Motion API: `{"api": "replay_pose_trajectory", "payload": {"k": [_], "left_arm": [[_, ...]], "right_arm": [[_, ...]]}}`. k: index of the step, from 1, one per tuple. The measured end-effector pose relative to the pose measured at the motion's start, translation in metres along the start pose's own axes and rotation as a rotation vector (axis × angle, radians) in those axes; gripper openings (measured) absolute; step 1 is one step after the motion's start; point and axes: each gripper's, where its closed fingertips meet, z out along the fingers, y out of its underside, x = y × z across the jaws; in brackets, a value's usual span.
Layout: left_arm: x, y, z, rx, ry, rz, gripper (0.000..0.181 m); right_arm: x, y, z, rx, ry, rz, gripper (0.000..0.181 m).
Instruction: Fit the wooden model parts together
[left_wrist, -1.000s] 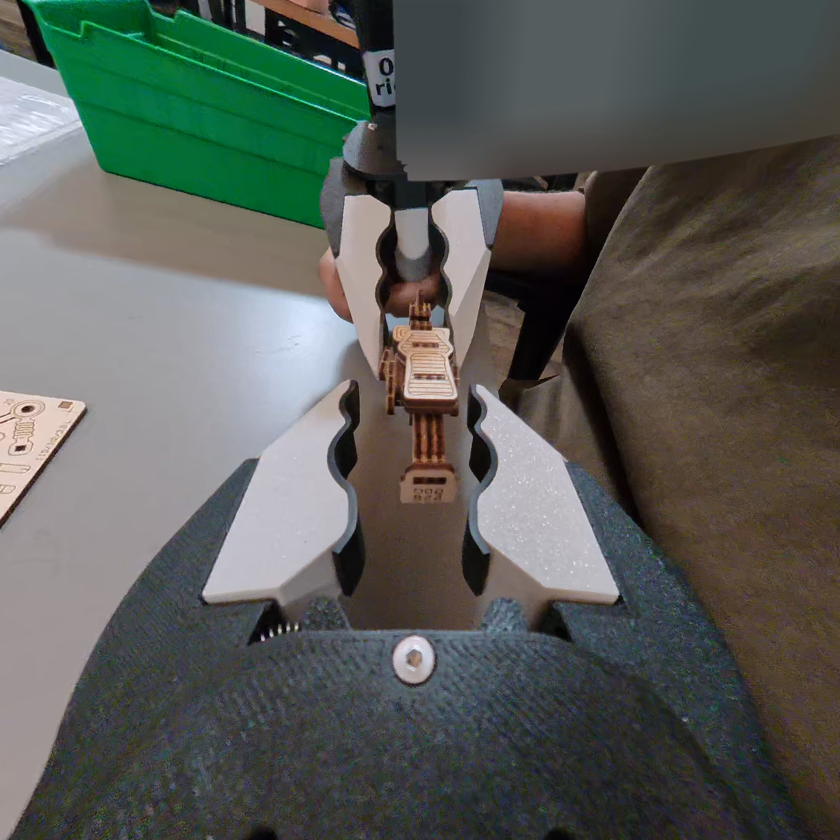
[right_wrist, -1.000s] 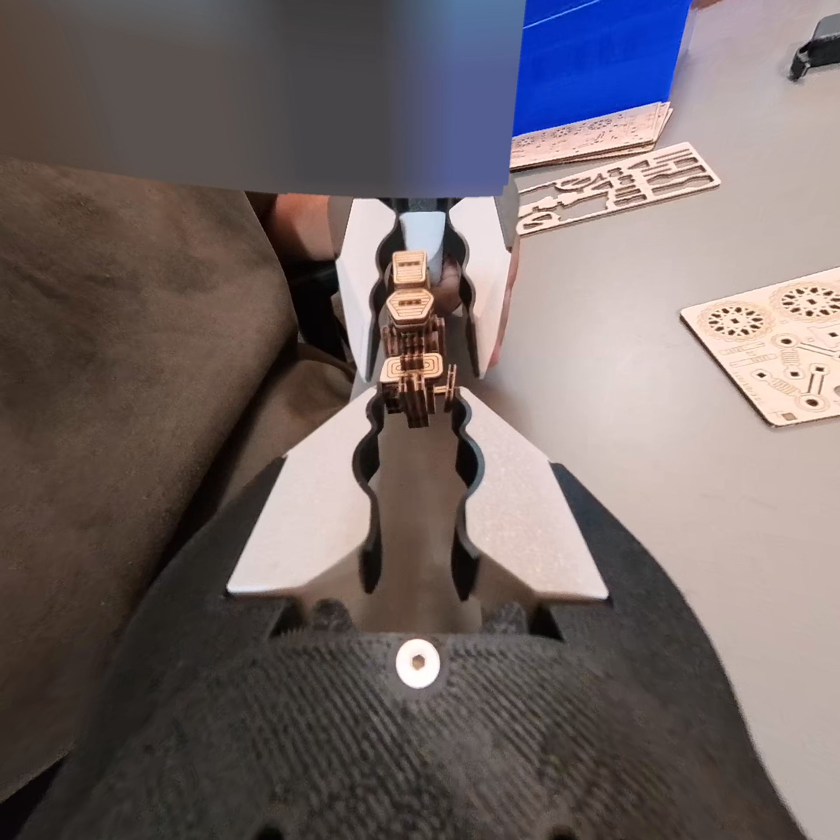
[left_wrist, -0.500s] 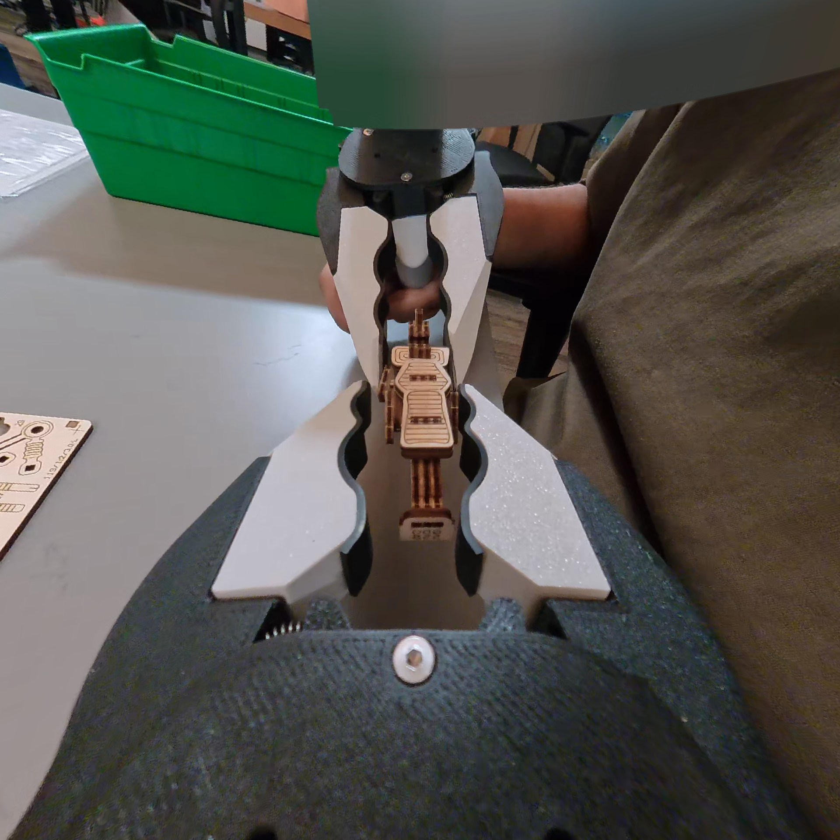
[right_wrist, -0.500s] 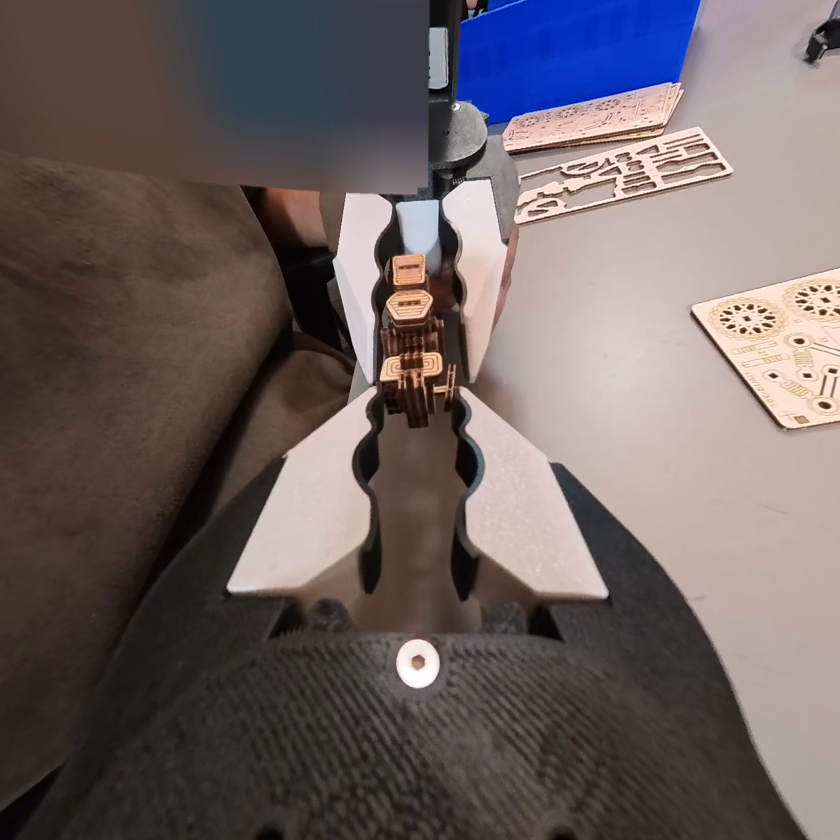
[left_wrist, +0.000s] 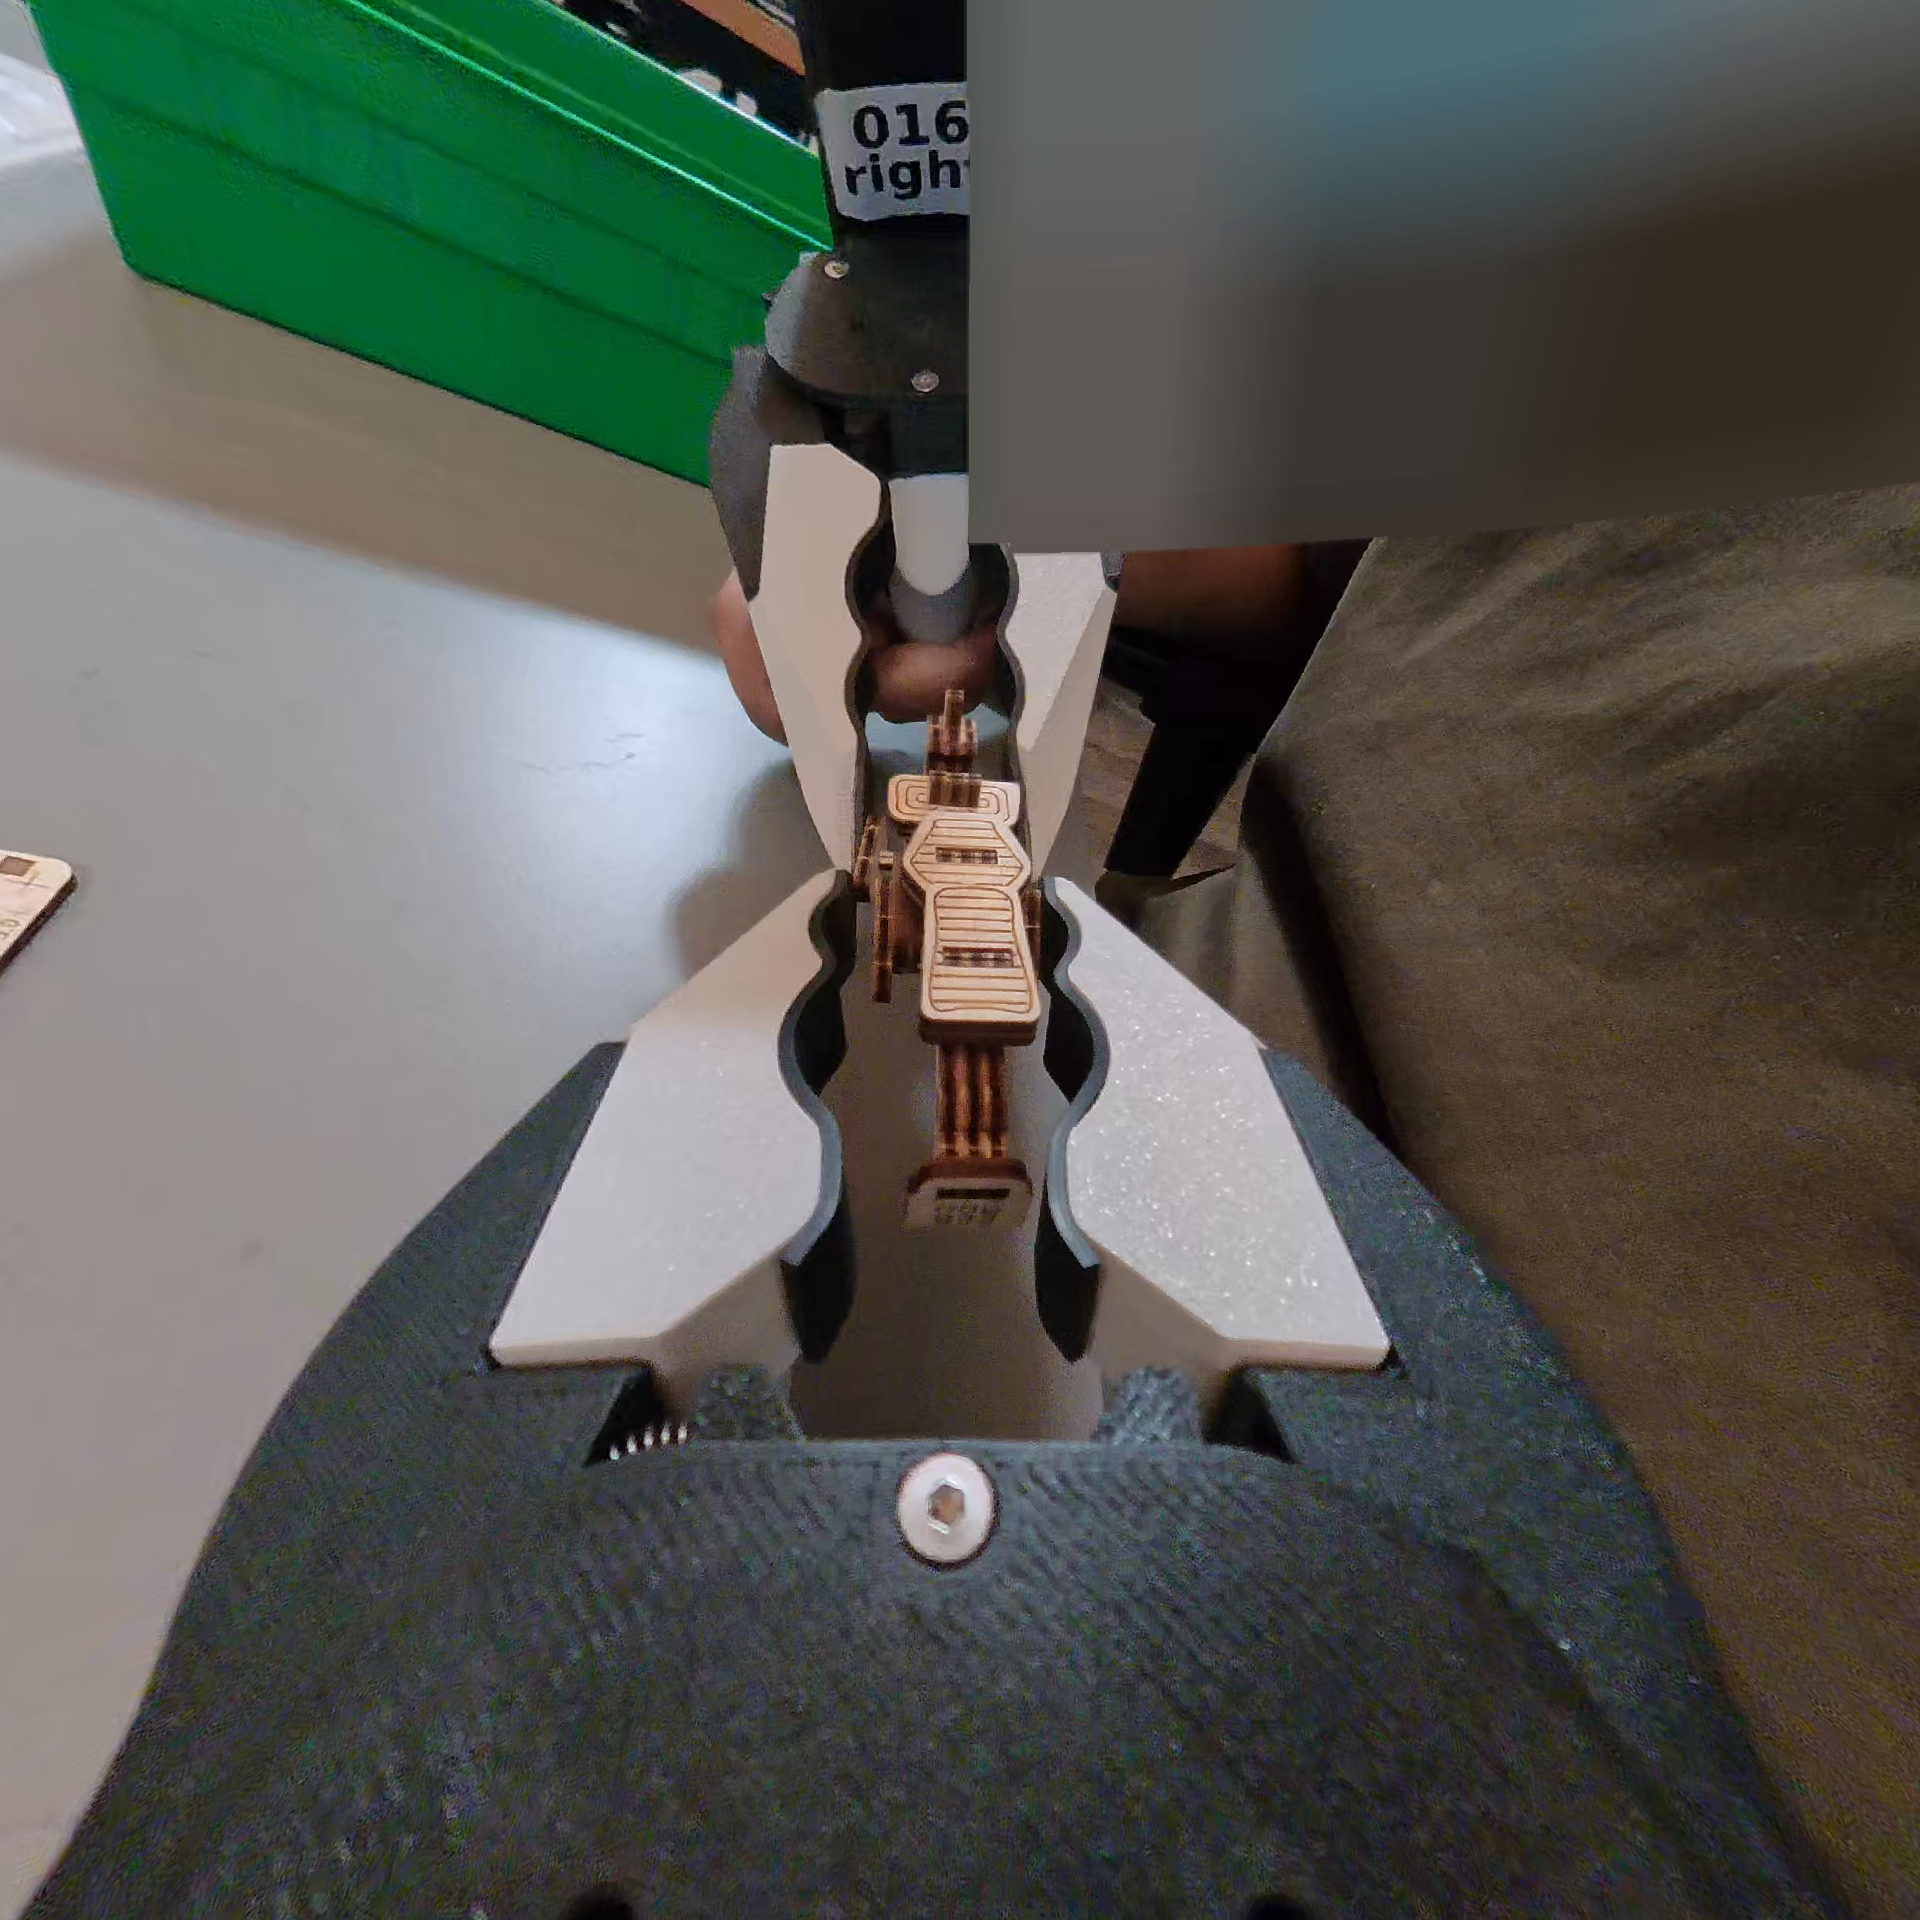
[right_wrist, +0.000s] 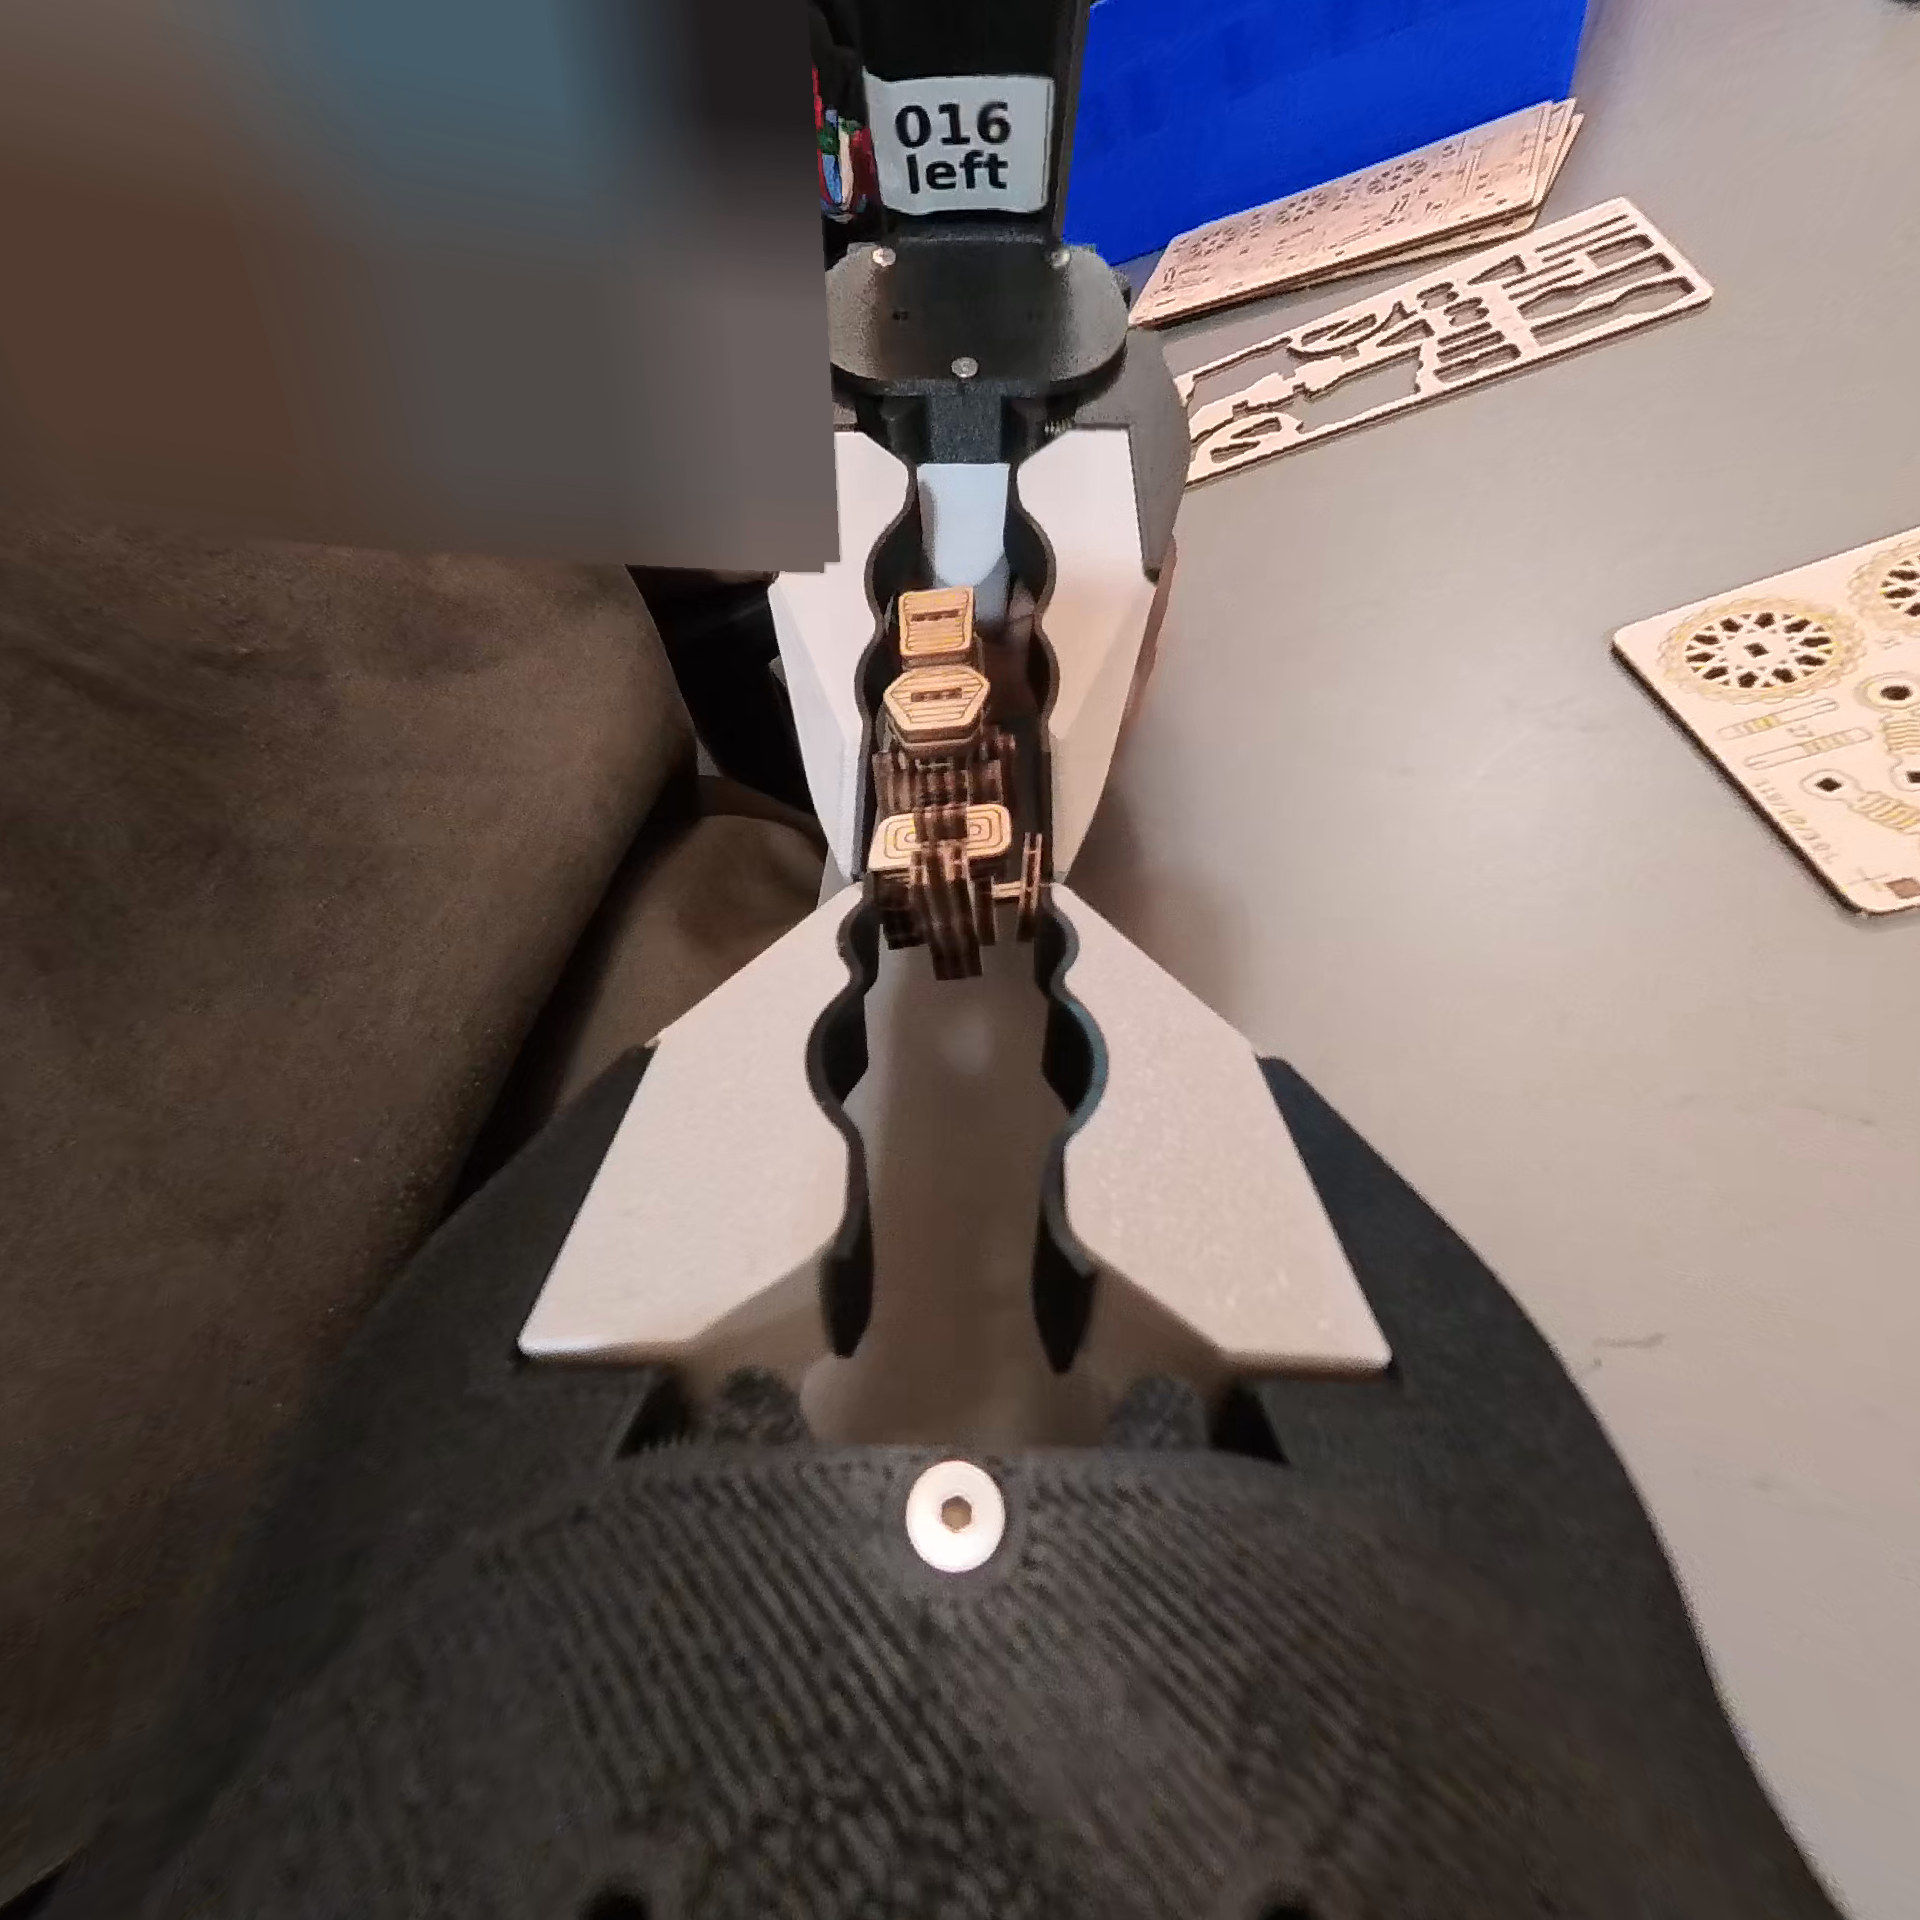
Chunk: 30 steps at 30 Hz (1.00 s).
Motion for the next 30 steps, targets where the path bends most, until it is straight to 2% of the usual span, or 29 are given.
{"api": "replay_pose_trajectory", "payload": {"k": [14, 23, 27, 30], "left_arm": [[-0.005, -0.007, -0.002, 0.041, -0.019, -0.046, 0.032], [-0.003, -0.009, -0.003, 0.050, -0.005, -0.040, 0.030], [-0.003, -0.013, -0.004, 0.067, -0.012, -0.010, 0.030], [-0.004, -0.011, -0.005, 0.052, -0.046, 0.080, 0.030]], "right_arm": [[0.004, -0.007, -0.004, 0.045, -0.003, 0.064, 0.028], [0.003, -0.009, -0.004, 0.050, 0.009, 0.033, 0.027], [0.003, -0.013, -0.005, 0.067, 0.022, 0.017, 0.028], [0.004, -0.012, -0.005, 0.052, 0.056, -0.040, 0.028]]}}
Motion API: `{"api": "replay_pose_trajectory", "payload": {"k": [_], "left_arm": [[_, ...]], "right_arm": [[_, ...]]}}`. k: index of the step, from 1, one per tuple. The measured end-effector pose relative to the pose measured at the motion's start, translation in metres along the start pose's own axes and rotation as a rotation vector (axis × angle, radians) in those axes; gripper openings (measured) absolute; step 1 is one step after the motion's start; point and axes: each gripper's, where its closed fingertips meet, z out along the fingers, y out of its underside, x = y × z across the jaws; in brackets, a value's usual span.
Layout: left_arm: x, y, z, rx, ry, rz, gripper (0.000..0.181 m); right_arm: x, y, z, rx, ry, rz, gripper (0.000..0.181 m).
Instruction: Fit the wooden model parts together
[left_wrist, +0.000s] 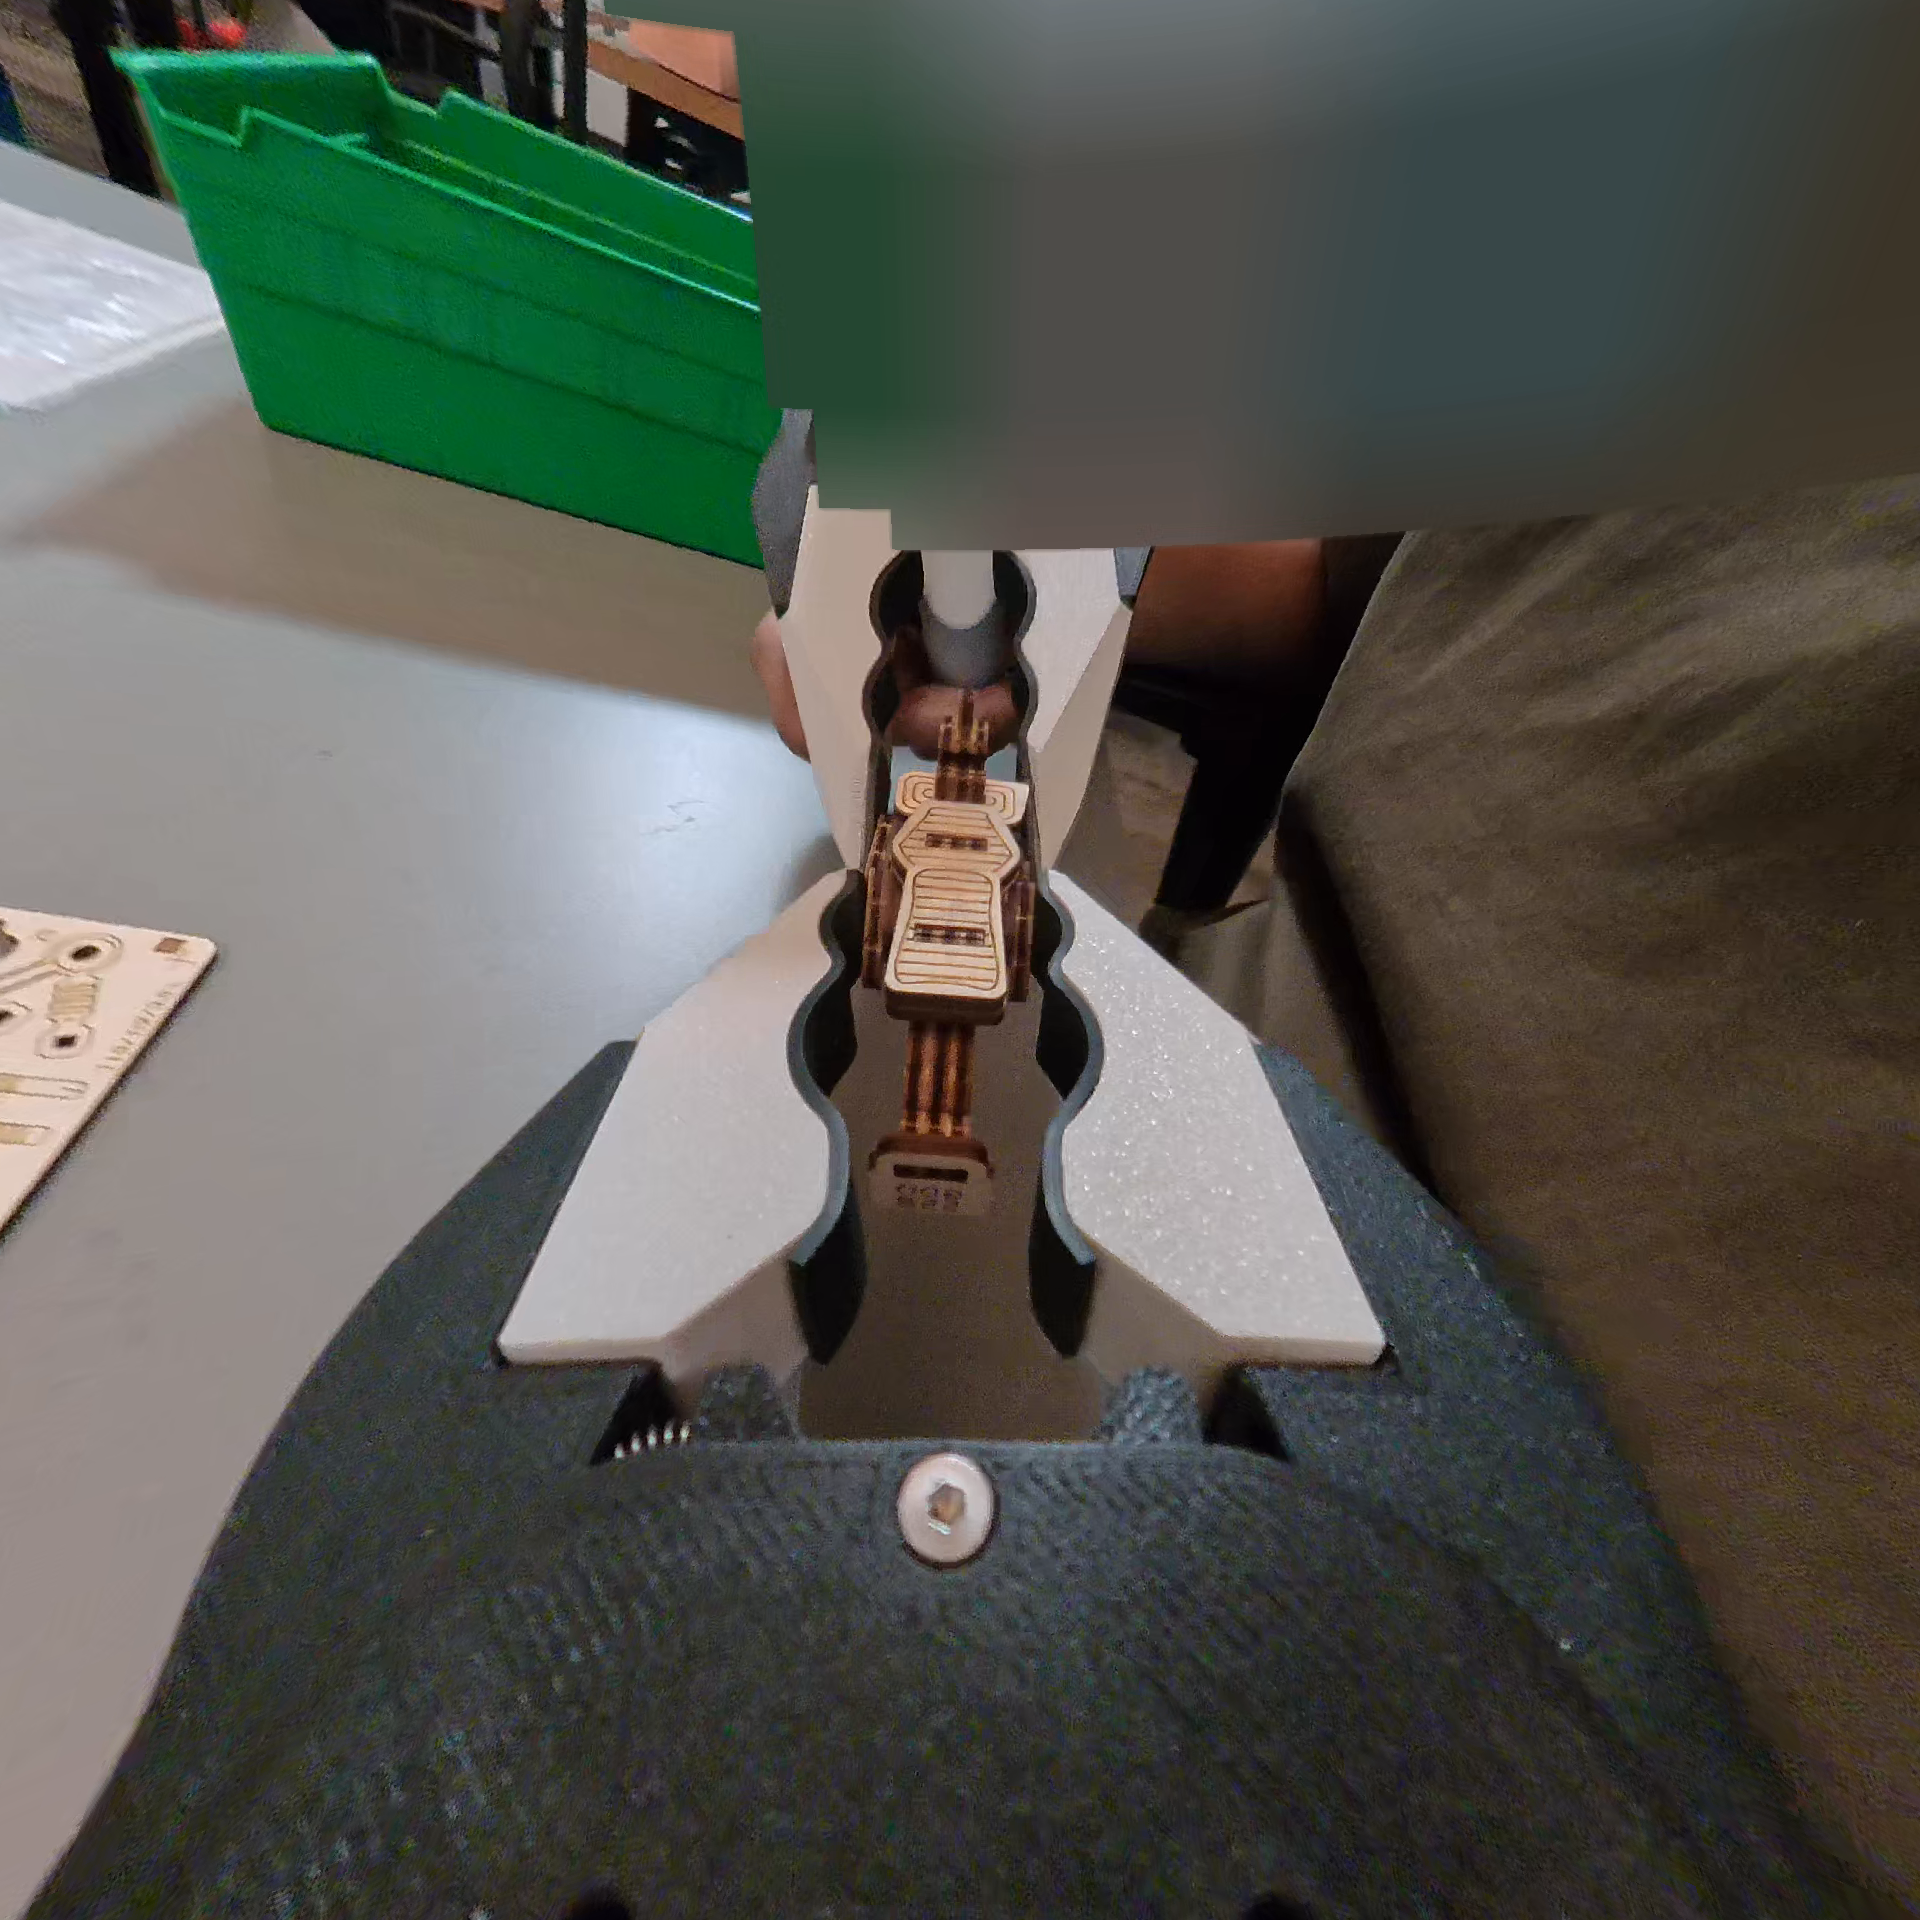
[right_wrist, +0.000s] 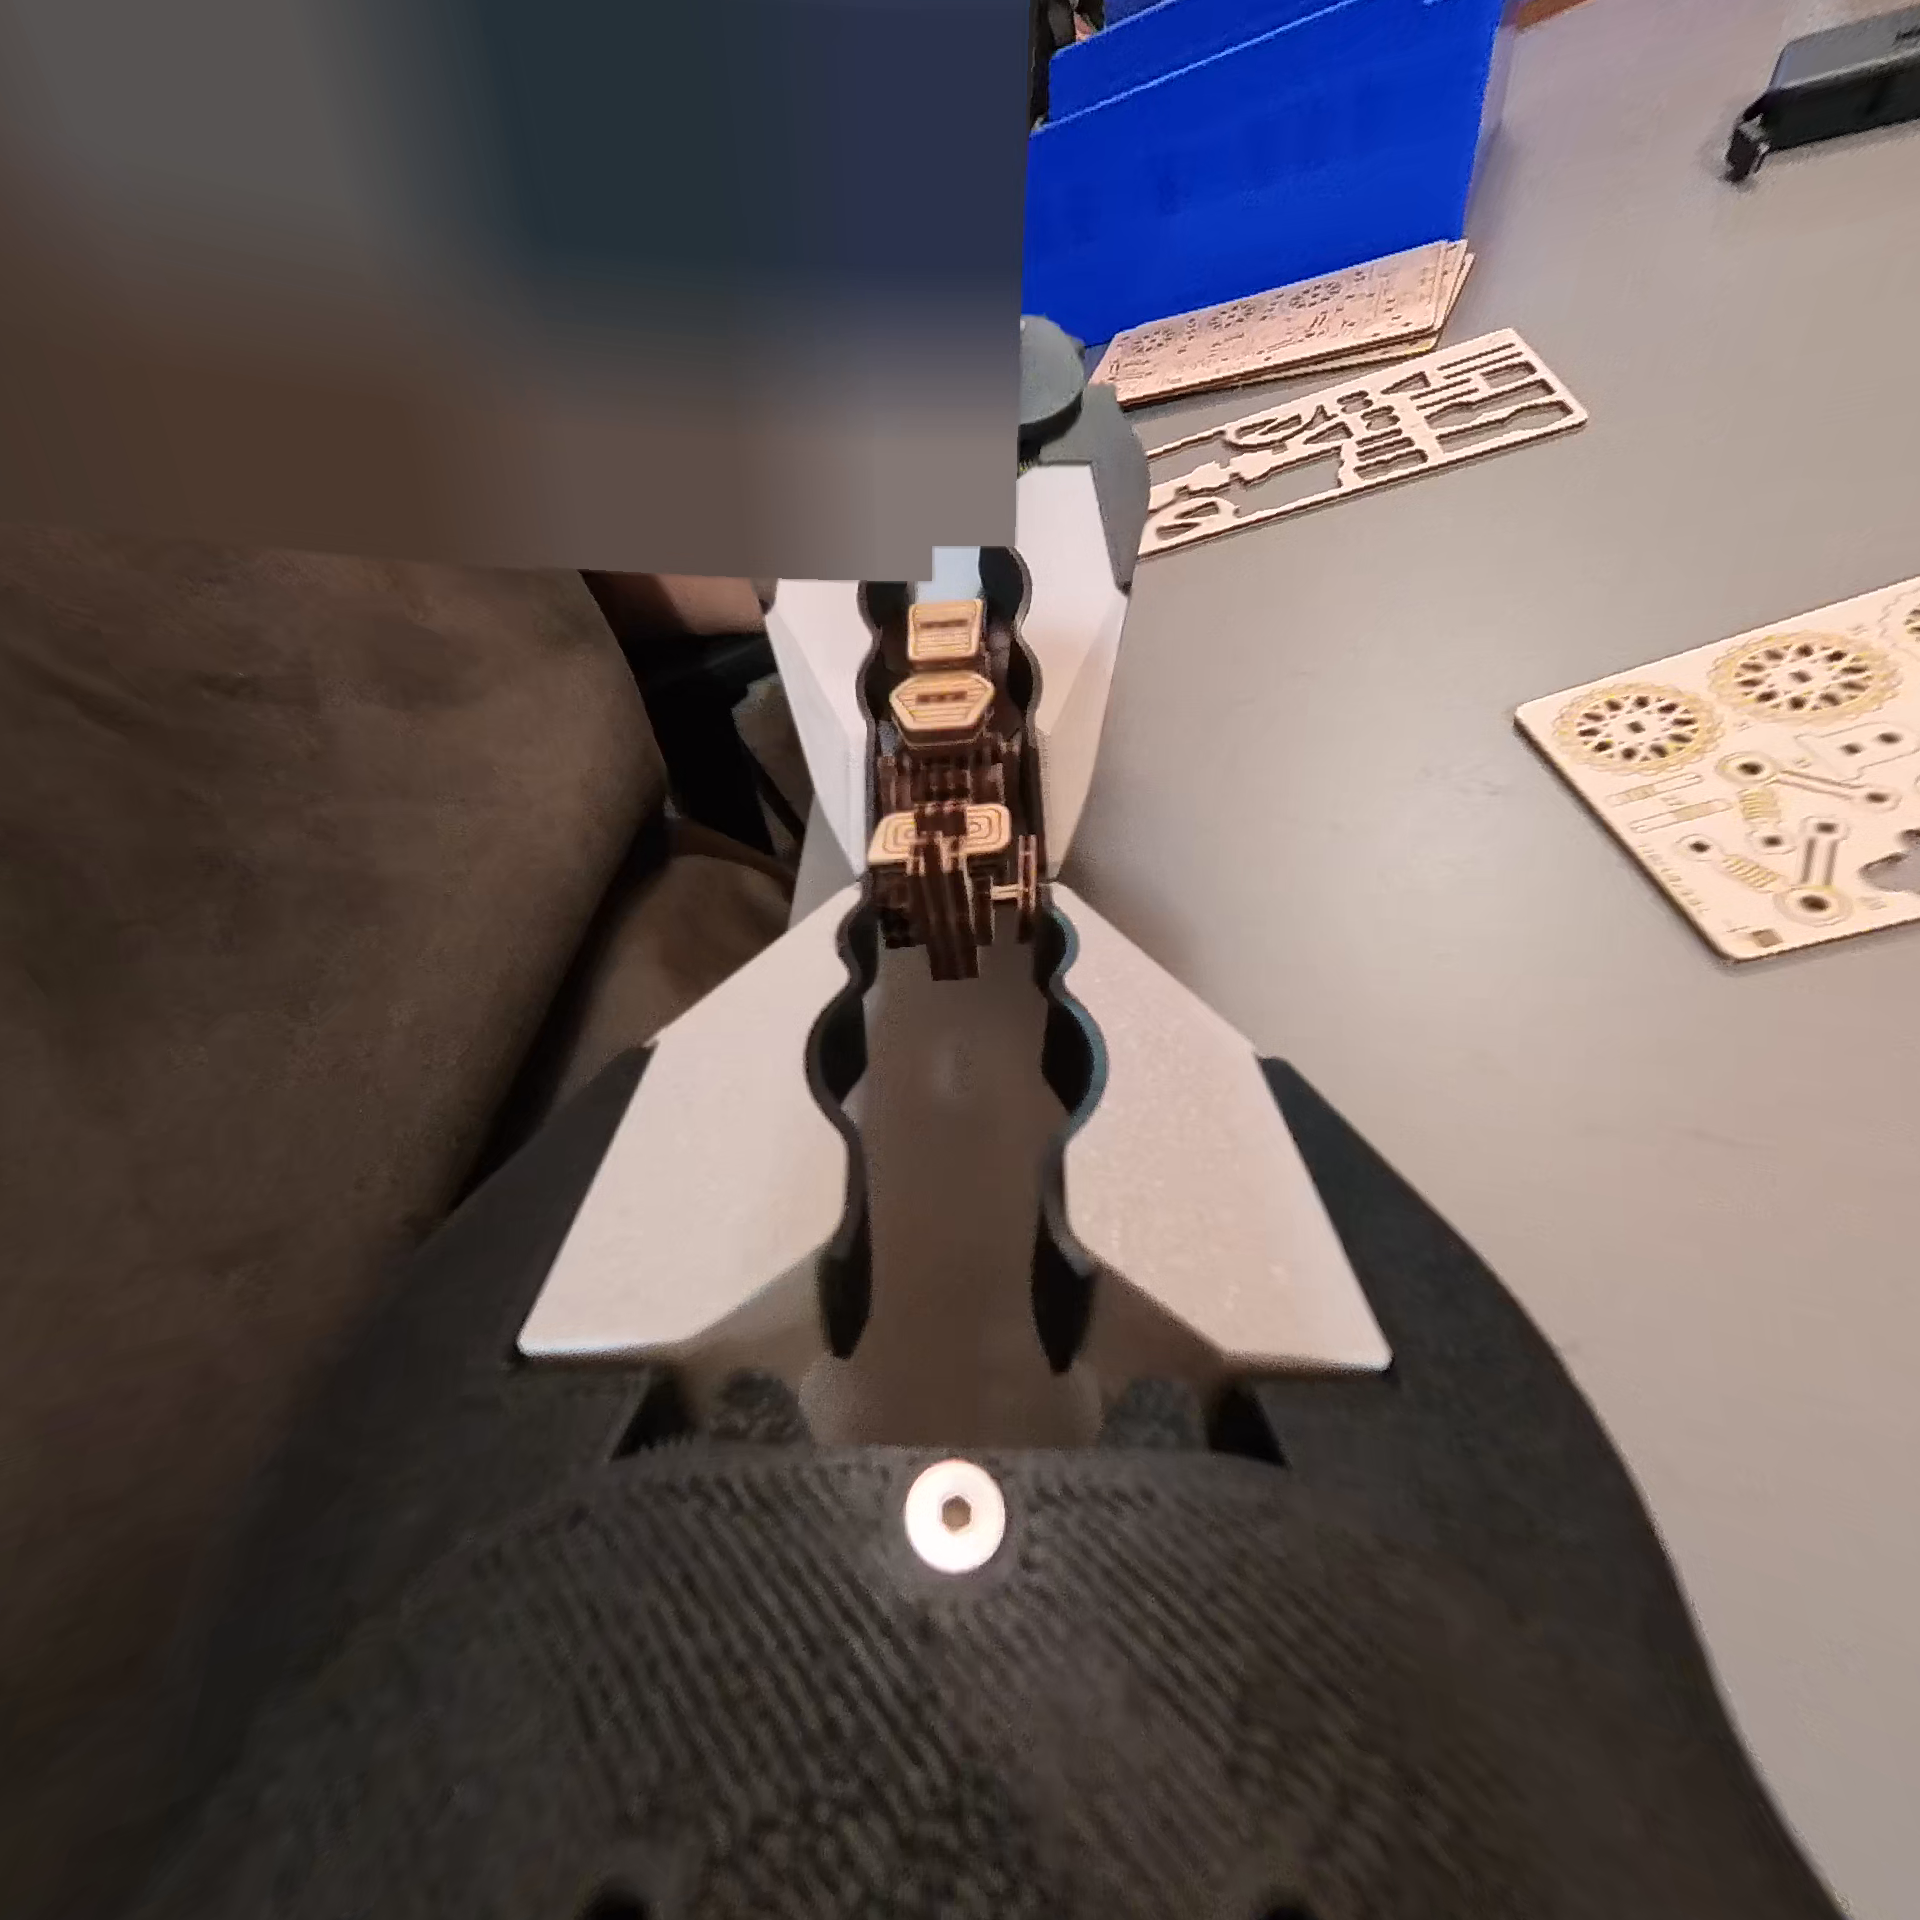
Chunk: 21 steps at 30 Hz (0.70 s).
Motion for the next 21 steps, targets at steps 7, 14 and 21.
{"api": "replay_pose_trajectory", "payload": {"k": [7, 14, 21], "left_arm": [[0.005, -0.010, -0.006, 0.064, -0.044, 0.199, 0.030], [0.010, -0.021, -0.011, 0.131, -0.073, 0.314, 0.030], [0.010, -0.022, -0.011, 0.138, -0.085, 0.345, 0.030]], "right_arm": [[-0.005, -0.013, 0.000, 0.043, 0.072, -0.162, 0.028], [-0.008, -0.026, -0.003, 0.111, 0.147, -0.281, 0.032], [-0.009, -0.028, -0.004, 0.123, 0.186, -0.355, 0.033]]}}
